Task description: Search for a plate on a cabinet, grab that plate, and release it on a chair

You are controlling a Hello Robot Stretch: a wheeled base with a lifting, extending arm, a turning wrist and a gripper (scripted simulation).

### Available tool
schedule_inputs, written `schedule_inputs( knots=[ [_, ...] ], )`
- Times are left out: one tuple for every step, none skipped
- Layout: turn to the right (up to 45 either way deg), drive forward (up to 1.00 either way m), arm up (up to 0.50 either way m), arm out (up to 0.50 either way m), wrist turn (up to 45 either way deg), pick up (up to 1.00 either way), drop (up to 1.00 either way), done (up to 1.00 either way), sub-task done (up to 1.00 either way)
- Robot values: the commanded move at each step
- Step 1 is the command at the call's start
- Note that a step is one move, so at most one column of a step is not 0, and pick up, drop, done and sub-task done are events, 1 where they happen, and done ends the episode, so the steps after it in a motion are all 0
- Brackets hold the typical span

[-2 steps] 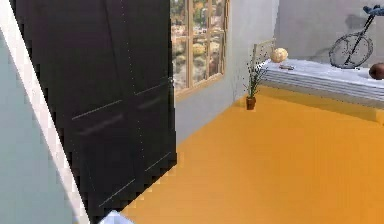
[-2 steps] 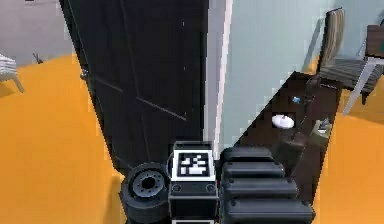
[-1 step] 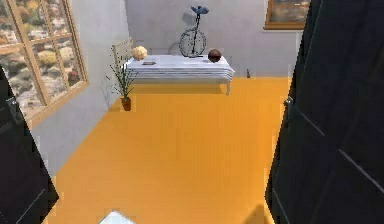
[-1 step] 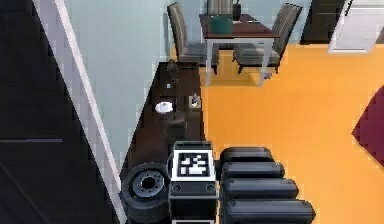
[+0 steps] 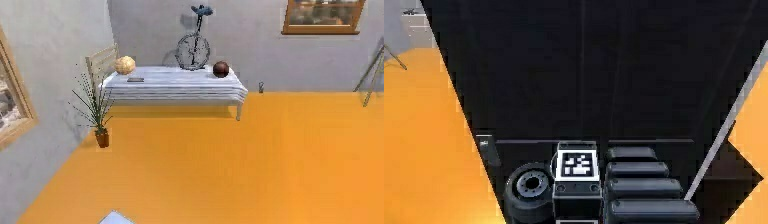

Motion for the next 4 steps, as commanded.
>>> schedule_inputs(
  knots=[
    [0.0, 0.55, 0.00, 0.00, 0.0, 0.00, 0.00, 0.00, 0.00],
    [45.0, 0.00, 0.00, 0.00, 0.0, 0.00, 0.00, 0.00, 0.00],
    [24.0, 0.00, 0.00, 0.00, 0.0, 0.00, 0.00, 0.00, 0.00],
    [0.0, 1.00, 0.00, 0.00, 0.0, 0.00, 0.00, 0.00, 0.00]
  ],
)
